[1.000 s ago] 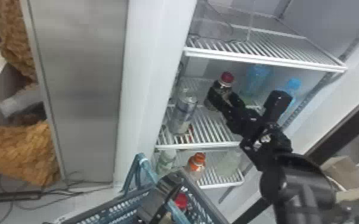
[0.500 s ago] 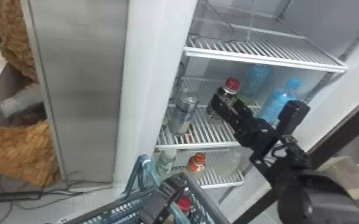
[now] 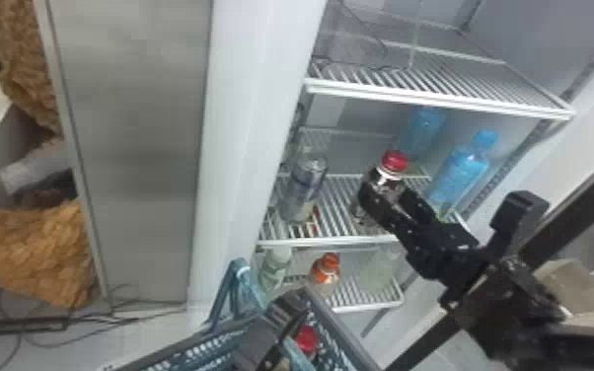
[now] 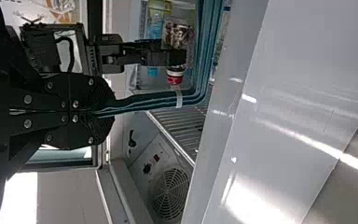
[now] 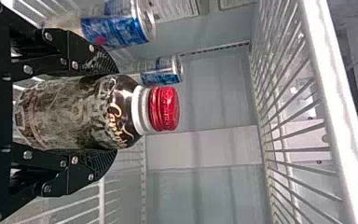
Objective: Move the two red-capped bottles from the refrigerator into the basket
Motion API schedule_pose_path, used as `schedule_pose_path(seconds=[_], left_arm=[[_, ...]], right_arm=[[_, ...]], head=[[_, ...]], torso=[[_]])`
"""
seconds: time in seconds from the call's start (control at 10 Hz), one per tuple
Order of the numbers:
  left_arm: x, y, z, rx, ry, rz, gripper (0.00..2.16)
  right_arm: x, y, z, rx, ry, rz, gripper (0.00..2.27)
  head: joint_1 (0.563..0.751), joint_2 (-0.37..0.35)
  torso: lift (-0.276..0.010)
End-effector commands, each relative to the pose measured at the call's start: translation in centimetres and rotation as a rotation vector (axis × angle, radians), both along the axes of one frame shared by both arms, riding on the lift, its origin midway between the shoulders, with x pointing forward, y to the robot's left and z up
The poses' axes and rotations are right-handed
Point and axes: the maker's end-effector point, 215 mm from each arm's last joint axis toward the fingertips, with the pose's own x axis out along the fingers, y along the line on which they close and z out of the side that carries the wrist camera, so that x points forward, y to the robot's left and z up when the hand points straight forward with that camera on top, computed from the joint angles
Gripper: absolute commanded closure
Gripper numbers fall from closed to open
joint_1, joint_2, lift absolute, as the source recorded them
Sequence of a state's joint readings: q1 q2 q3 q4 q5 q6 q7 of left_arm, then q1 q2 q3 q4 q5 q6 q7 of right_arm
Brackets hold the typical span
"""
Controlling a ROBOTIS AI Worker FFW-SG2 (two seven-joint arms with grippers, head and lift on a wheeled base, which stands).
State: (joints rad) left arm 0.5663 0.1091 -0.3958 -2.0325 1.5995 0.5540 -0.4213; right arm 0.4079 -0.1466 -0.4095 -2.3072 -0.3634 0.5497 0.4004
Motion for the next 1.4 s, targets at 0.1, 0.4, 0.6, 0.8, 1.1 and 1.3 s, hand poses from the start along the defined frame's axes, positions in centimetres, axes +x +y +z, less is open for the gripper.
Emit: schedule_pose_path(seconds=[0.1, 0.4, 0.6, 0.8, 1.1, 1.3], left_arm=[[-0.1, 0.0, -0.2, 0.001, 0.006, 0.000, 1.20], [0.0, 0.0, -0.2, 0.005, 0.010, 0.001, 1.20], [0.2, 0.2, -0.5, 0.007, 0.016, 0.010, 1.20], [0.4, 0.4, -0.3, 0.004, 0.014, 0.016, 1.20], [0.5, 0.4, -0.2, 0.002, 0.015, 0.020, 1.20], [0.6, 0.6, -0.5, 0.002, 0.021, 0.026, 1.20]], right_arm=[[-3.5, 0.4, 0.1, -0.015, 0.049, 0.007, 1.27], [-7.0, 3.3, 0.9, -0.001, 0.089, 0.076, 1.27], [-9.1, 5.4, 0.8, 0.026, 0.133, 0.128, 1.27], [-10.4, 7.3, 0.9, 0.054, 0.159, 0.176, 1.27], [-12.3, 10.9, -0.7, 0.117, 0.240, 0.270, 1.27], [-14.4, 13.2, -1.1, 0.145, 0.305, 0.342, 1.27]], head=[[0.695, -0.350], [0.695, -0.350], [0.695, -0.350], [0.695, -0.350], [0.695, -0.350], [0.695, -0.350]], torso=[[0.000], [0.000], [0.000], [0.000], [0.000], [0.000]])
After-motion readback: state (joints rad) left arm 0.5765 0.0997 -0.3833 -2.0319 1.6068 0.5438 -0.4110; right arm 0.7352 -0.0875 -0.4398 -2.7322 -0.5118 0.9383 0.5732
